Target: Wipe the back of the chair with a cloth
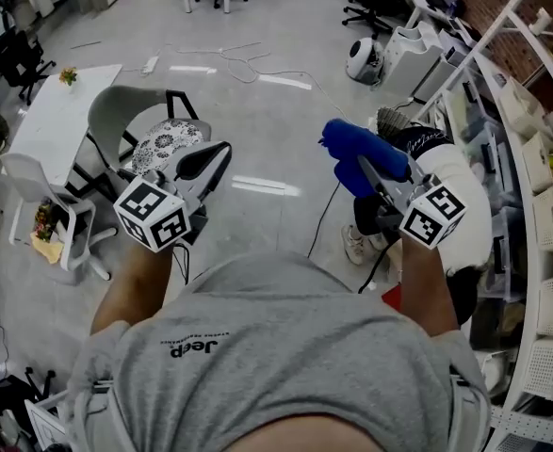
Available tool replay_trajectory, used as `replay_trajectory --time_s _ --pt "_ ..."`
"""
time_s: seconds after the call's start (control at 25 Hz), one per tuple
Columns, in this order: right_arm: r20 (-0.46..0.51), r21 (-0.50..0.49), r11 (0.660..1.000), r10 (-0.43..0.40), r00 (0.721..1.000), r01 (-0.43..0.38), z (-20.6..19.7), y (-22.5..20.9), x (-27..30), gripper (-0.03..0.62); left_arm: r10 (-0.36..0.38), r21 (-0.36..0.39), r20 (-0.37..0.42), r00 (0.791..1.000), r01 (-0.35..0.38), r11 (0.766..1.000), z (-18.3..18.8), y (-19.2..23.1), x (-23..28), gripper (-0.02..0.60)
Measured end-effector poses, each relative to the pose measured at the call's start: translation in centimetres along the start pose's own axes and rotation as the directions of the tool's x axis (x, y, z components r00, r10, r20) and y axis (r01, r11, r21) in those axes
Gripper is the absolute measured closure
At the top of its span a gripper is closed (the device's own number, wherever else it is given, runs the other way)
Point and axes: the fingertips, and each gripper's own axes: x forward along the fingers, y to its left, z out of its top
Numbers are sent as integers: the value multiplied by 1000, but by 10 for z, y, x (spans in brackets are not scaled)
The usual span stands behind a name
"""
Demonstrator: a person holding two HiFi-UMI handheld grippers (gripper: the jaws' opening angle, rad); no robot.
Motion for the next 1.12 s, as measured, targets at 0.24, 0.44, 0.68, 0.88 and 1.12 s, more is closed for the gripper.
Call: replay_trajectory --time_s 0.24,0.44,0.68,0.88,1.12 --pt "7 21 1000 -5 1000 5 -8 -18 -2 534 4 -3 -25 1000 -4 1000 -6 5 15 523" --pt "2 31 999 -39 999 39 -12 -37 12 534 -38 -13 -28 999 37 999 -8 24 40 523" --pt "-12 30 993 -113 994 113 -10 -75 50 534 -123 -41 -27 992 122 992 -13 78 87 523" --pt "-3 8 978 -208 978 208 6 -115 114 534 -209 -35 -8 978 209 977 2 163 133 523" --pt "47 -4 958 -286 957 287 52 -168 204 534 -282 3 -6 959 282 959 48 268 193 523"
